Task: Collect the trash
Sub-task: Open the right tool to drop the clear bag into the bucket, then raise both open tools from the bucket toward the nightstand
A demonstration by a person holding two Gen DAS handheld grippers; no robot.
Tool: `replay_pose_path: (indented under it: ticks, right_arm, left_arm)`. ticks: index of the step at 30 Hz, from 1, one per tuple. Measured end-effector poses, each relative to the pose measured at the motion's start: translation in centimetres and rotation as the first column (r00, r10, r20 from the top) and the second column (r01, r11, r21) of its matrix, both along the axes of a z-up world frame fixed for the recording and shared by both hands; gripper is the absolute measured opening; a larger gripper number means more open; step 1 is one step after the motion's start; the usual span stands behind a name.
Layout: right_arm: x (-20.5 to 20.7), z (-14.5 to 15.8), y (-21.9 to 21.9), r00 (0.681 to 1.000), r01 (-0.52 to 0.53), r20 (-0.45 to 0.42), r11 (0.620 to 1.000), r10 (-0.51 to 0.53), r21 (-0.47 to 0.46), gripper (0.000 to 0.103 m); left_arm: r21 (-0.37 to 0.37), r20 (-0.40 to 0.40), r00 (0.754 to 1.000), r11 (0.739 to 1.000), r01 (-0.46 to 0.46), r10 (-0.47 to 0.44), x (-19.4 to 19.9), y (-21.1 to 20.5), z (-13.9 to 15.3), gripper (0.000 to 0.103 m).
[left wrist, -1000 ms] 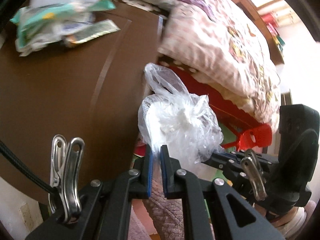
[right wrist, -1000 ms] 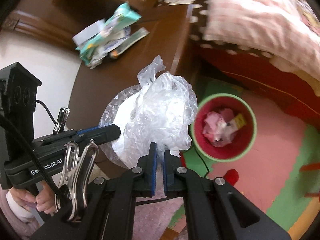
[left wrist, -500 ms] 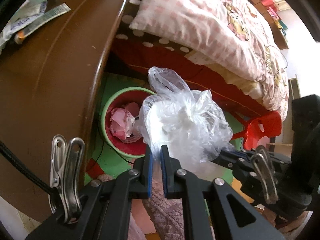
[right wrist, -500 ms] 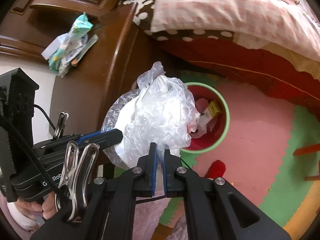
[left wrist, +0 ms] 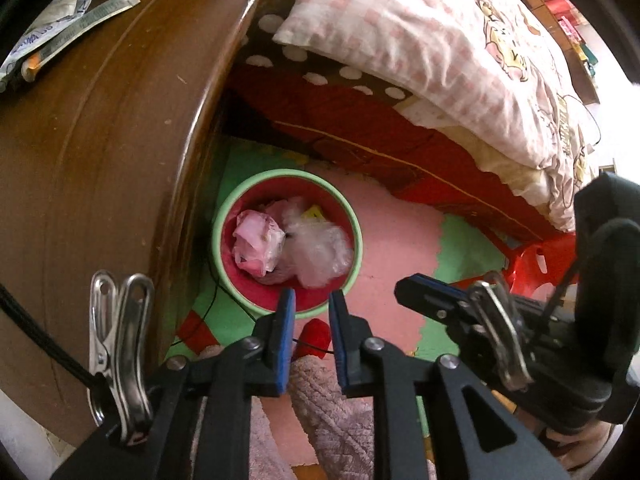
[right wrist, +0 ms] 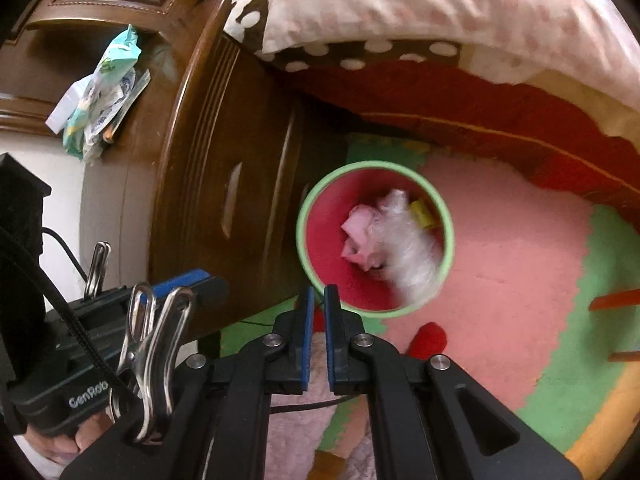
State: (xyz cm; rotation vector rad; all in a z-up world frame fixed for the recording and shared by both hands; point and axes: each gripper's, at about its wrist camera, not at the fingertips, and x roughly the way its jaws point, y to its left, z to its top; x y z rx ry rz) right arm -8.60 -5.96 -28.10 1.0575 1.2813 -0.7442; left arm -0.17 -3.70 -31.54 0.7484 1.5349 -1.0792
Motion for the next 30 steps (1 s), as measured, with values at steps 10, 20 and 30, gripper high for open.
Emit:
replay_pose_path:
  ticks: [10,20,30]
  right_arm:
    - [0.2,0.9,0.5,0.999,-0.035,0.017,0.999,0.035,0.006,0.018]
    - [-0.5,4.6,1.6,0.993,-0.105,0.054,0.994,0.106,-0.021,0.027]
    - [0.8,10.4,1.8,0.977,-0.182,0.095,0.978,0.192,-0.103,0.028]
  left_arm:
    - [-0.017,0.029,0.998,0.999,-0.047,0.048,0.5,0.4,2.5,0.026]
    - [-0.039,0.102,0.983,0.988,-0.150,0.153,0.6,1.7,6.9,0.048]
    - [-0.124,0.079,0.931,0.930,-0.347,0.357,4.9,3.6,13.3,0.055]
